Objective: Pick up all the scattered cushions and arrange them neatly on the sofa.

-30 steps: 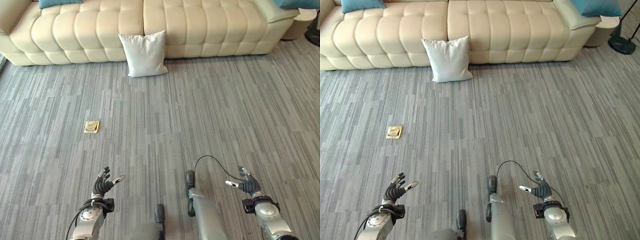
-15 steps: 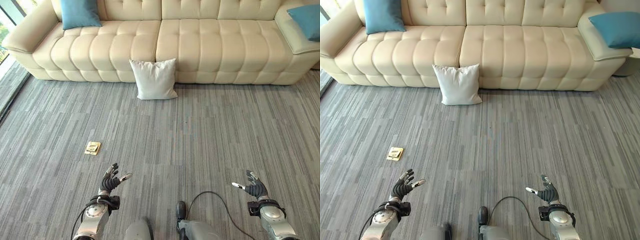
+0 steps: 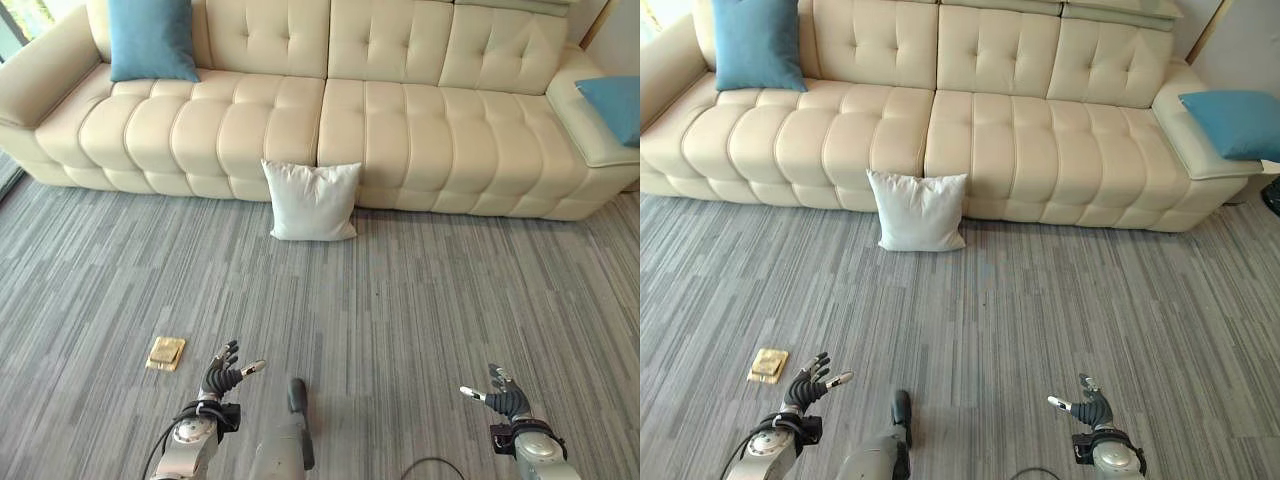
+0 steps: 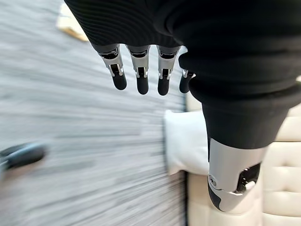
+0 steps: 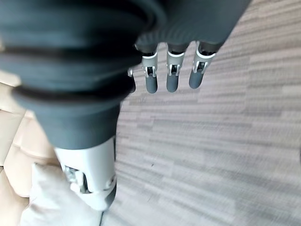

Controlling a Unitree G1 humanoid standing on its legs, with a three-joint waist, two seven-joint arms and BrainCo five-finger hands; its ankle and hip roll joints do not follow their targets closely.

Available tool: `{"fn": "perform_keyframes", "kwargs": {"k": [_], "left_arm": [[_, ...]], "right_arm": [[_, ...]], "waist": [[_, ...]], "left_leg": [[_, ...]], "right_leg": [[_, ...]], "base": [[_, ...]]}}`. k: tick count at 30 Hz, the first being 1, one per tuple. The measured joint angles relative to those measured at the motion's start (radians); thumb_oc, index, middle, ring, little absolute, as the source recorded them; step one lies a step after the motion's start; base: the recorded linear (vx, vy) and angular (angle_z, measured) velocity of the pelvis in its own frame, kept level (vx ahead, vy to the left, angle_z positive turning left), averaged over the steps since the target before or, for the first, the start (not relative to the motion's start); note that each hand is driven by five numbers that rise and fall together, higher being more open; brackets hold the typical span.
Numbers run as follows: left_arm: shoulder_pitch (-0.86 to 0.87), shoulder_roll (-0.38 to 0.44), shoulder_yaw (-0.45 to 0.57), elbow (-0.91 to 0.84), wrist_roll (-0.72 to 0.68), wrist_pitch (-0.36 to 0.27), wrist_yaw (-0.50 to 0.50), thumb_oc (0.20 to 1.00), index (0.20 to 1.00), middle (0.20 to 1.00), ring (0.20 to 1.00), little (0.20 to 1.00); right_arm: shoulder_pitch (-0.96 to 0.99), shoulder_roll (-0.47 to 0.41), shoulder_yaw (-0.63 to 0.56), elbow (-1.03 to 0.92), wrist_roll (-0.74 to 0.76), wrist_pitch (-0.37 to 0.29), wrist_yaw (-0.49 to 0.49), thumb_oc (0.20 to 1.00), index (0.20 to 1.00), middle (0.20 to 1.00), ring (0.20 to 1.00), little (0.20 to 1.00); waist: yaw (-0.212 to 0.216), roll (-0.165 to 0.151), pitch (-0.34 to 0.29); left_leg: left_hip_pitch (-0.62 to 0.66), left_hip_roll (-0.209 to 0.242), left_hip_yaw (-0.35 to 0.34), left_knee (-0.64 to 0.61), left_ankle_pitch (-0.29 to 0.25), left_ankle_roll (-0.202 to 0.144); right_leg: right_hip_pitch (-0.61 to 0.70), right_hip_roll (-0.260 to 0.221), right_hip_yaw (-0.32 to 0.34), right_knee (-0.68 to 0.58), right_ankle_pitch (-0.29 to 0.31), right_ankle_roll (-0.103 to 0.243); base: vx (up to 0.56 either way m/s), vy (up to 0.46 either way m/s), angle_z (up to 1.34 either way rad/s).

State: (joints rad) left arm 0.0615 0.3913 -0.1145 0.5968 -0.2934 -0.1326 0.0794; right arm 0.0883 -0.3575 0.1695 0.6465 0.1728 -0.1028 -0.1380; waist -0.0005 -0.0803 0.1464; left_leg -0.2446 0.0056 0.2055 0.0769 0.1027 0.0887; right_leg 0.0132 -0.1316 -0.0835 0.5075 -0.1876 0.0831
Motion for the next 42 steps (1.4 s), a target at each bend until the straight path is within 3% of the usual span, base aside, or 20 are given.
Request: {"fn": "perform_keyframes", "kwargs": {"k": [2,4,7,10,13,14,16,17,19,20,22,24,26,28,30,31,33,35,39,42], "left_arm": [[-0.017,0.024,-0.001,-0.003,0.001,-0.001,0.001,1.000,1.000,1.000,1.000,1.000],[-0.020,0.020,-0.003,0.000,0.001,0.000,0.009,1.000,1.000,1.000,1.000,1.000],[-0.020,0.002,-0.004,0.005,0.009,0.000,0.007,1.000,1.000,1.000,1.000,1.000],[-0.016,-0.012,0.002,0.038,0.008,-0.001,0.008,1.000,1.000,1.000,1.000,1.000],[0.004,-0.030,0.020,0.059,-0.001,0.002,0.009,1.000,1.000,1.000,1.000,1.000],[0.005,-0.032,0.022,0.058,-0.002,0.002,0.009,1.000,1.000,1.000,1.000,1.000],[0.045,-0.047,0.045,0.035,-0.002,-0.001,0.008,1.000,1.000,1.000,1.000,1.000],[0.058,-0.042,0.037,0.033,-0.002,0.000,0.008,1.000,1.000,1.000,1.000,1.000],[0.099,-0.105,0.046,0.071,-0.006,0.000,0.008,1.000,1.000,1.000,1.000,1.000],[0.126,-0.098,0.048,0.073,-0.010,0.001,0.008,1.000,1.000,1.000,1.000,1.000],[0.106,-0.062,0.039,-0.001,-0.012,0.001,0.005,1.000,1.000,1.000,1.000,1.000],[0.085,-0.038,0.036,-0.003,-0.014,0.001,-0.002,1.000,1.000,1.000,1.000,1.000],[0.071,-0.023,0.037,-0.013,-0.014,0.000,-0.002,1.000,1.000,1.000,1.000,1.000],[0.080,-0.023,0.036,-0.009,-0.013,0.002,-0.007,1.000,1.000,1.000,1.000,1.000],[0.145,-0.044,-0.003,-0.008,-0.012,0.003,-0.011,1.000,1.000,1.000,1.000,1.000],[0.146,-0.032,-0.007,0.004,-0.011,0.002,-0.015,1.000,1.000,1.000,1.000,1.000],[0.094,-0.035,0.008,0.014,-0.012,0.007,-0.007,1.000,1.000,1.000,1.000,1.000],[0.055,-0.039,0.019,0.020,-0.011,0.008,-0.010,1.000,1.000,1.000,1.000,1.000],[0.051,-0.035,0.037,0.015,-0.010,0.004,-0.010,1.000,1.000,1.000,1.000,1.000],[0.055,-0.035,0.039,0.014,-0.009,0.011,-0.010,1.000,1.000,1.000,1.000,1.000]], "right_arm": [[-0.002,0.013,0.018,-0.032,-0.005,-0.001,0.003,1.000,1.000,1.000,1.000,1.000],[-0.039,0.018,0.018,-0.039,-0.007,0.001,0.004,1.000,1.000,1.000,1.000,1.000],[-0.057,0.017,0.018,-0.064,-0.007,-0.005,0.018,1.000,1.000,1.000,1.000,1.000],[-0.054,0.011,0.017,-0.048,-0.005,-0.004,0.017,1.000,1.000,1.000,1.000,1.000],[-0.046,0.011,0.008,-0.015,-0.005,0.003,0.015,1.000,1.000,1.000,1.000,1.000],[-0.040,0.011,0.006,-0.008,-0.005,0.005,0.015,1.000,1.000,1.000,1.000,1.000],[-0.018,0.010,0.008,0.019,-0.005,0.008,0.017,1.000,1.000,1.000,1.000,1.000],[0.026,0.010,0.008,0.012,-0.005,0.014,0.019,1.000,1.000,1.000,1.000,1.000],[0.006,-0.039,0.000,0.075,-0.004,0.019,0.021,1.000,1.000,1.000,1.000,1.000],[-0.020,-0.067,-0.023,0.000,-0.004,0.010,0.019,1.000,1.000,1.000,1.000,1.000],[-0.044,-0.055,-0.040,-0.014,-0.002,-0.001,0.020,1.000,1.000,1.000,1.000,1.000],[-0.068,-0.025,-0.049,0.004,0.004,0.003,0.017,1.000,1.000,1.000,1.000,1.000],[-0.075,-0.009,-0.048,-0.004,0.005,0.003,0.018,1.000,1.000,1.000,1.000,1.000],[-0.074,-0.011,-0.038,-0.005,0.005,0.002,0.017,1.000,1.000,1.000,1.000,1.000],[-0.017,-0.055,-0.021,-0.009,0.004,0.002,0.017,1.000,1.000,1.000,1.000,1.000],[0.001,-0.035,-0.024,0.021,0.004,0.001,0.012,1.000,1.000,1.000,1.000,1.000],[-0.005,-0.022,-0.021,0.026,0.004,0.013,0.017,1.000,1.000,1.000,1.000,1.000],[-0.015,-0.018,-0.020,0.015,0.001,0.020,0.017,1.000,1.000,1.000,1.000,1.000],[-0.040,-0.017,-0.017,0.010,-0.018,0.019,0.019,1.000,1.000,1.000,1.000,1.000],[-0.053,-0.019,-0.015,0.006,-0.032,0.020,0.019,1.000,1.000,1.000,1.000,1.000]], "waist": [[-0.008,-0.021,-0.005],[-0.006,0.003,0.008],[-0.032,0.052,0.040],[-0.049,0.030,0.048],[-0.053,0.018,0.061],[-0.053,0.018,0.061],[-0.067,0.035,0.064],[-0.075,0.023,0.055],[-0.061,0.101,0.037],[-0.041,0.123,0.032],[-0.035,0.075,0.054],[0.005,-0.005,0.071],[0.004,-0.066,0.082],[0.008,-0.056,0.082],[-0.002,0.077,0.035],[-0.010,0.072,0.019],[-0.014,0.048,0.025],[-0.020,0.045,0.043],[-0.001,0.017,0.049],[0.008,0.015,0.049]], "left_leg": [[0.027,-0.054,0.022,0.004,-0.010,0.017],[0.063,-0.063,-0.002,-0.005,-0.071,0.070],[0.180,-0.065,-0.029,-0.116,-0.060,0.048],[0.243,-0.106,-0.032,-0.140,-0.144,-0.008],[0.299,-0.140,-0.049,-0.133,-0.185,0.005],[0.312,-0.145,-0.050,-0.131,-0.178,0.016],[0.389,-0.138,-0.121,-0.134,-0.232,-0.066],[0.424,-0.152,-0.127,-0.107,-0.228,-0.060],[0.394,-0.091,-0.110,0.166,-0.242,-0.127],[0.270,-0.026,-0.086,0.535,-0.155,-0.226],[0.060,0.064,-0.044,0.917,-0.167,-0.152],[-0.030,0.048,0.001,0.817,-0.229,-0.112],[-0.139,-0.014,-0.006,0.495,-0.232,-0.066],[-0.163,-0.029,-0.003,0.239,-0.159,-0.050],[-0.123,-0.003,-0.014,0.049,0.104,0.084],[-0.098,-0.019,-0.023,0.013,0.086,0.073],[-0.065,-0.030,-0.020,-0.055,0.092,0.067],[0.025,-0.050,0.010,-0.123,0.079,0.086],[0.071,-0.060,0.039,-0.128,0.013,-0.016],[0.079,-0.055,0.051,-0.134,-0.002,-0.034]], "right_leg": [[-0.101,-0.086,0.005,0.132,-0.006,0.014],[-0.203,-0.093,0.025,0.203,-0.010,0.013],[-0.294,0.016,0.006,-0.051,-0.030,0.014],[-0.428,0.072,-0.057,-0.339,0.128,0.022],[-0.434,0.064,-0.154,-0.549,0.228,0.024],[-0.434,0.057,-0.175,-0.557,0.245,0.008],[-0.406,0.060,-0.195,-0.456,0.252,-0.016],[-0.343,0.058,-0.187,-0.472,0.308,-0.083],[-0.271,0.071,-0.212,-0.323,0.238,-0.184],[-0.163,0.113,-0.181,-0.358,0.158,-0.195],[-0.069,0.139,-0.134,-0.388,0.069,-0.241],[0.007,0.106,-0.048,-0.442,0.101,-0.195],[0.109,0.072,-0.027,-0.513,0.099,-0.175],[0.171,0.078,-0.027,-0.517,0.068,-0.112],[0.262,0.158,-0.049,-0.449,-0.018,0.017],[0.267,0.144,-0.059,-0.418,-0.081,0.061],[0.202,0.112,-0.057,-0.385,-0.132,0.032],[0.175,0.081,-0.049,-0.507,-0.037,0.044],[0.178,0.049,-0.030,-0.500,0.001,-0.010],[0.164,0.047,-0.023,-0.474,0.004,-0.013]], "base": [[0.32,0.292,-0.02],[0.37,0.193,-0.21],[0.42,0.072,0.40],[0.51,-0.059,0.33],[0.35,-0.112,0.17],[0.47,-0.168,0.41],[0.35,-0.153,0.67],[0.52,-0.277,0.83],[0.62,-0.437,0.39],[0.65,-0.508,-0.09],[0.49,-0.291,-0.28],[0.26,-0.041,-0.51],[0.28,0.023,-0.50],[0.24,0.035,-0.72],[0.24,0.048,-0.71],[0.16,0.064,-0.37],[0.26,0.149,-0.37],[0.20,0.139,-0.48],[0.12,0.123,-0.35],[0.04,0.061,-0.21]]}}
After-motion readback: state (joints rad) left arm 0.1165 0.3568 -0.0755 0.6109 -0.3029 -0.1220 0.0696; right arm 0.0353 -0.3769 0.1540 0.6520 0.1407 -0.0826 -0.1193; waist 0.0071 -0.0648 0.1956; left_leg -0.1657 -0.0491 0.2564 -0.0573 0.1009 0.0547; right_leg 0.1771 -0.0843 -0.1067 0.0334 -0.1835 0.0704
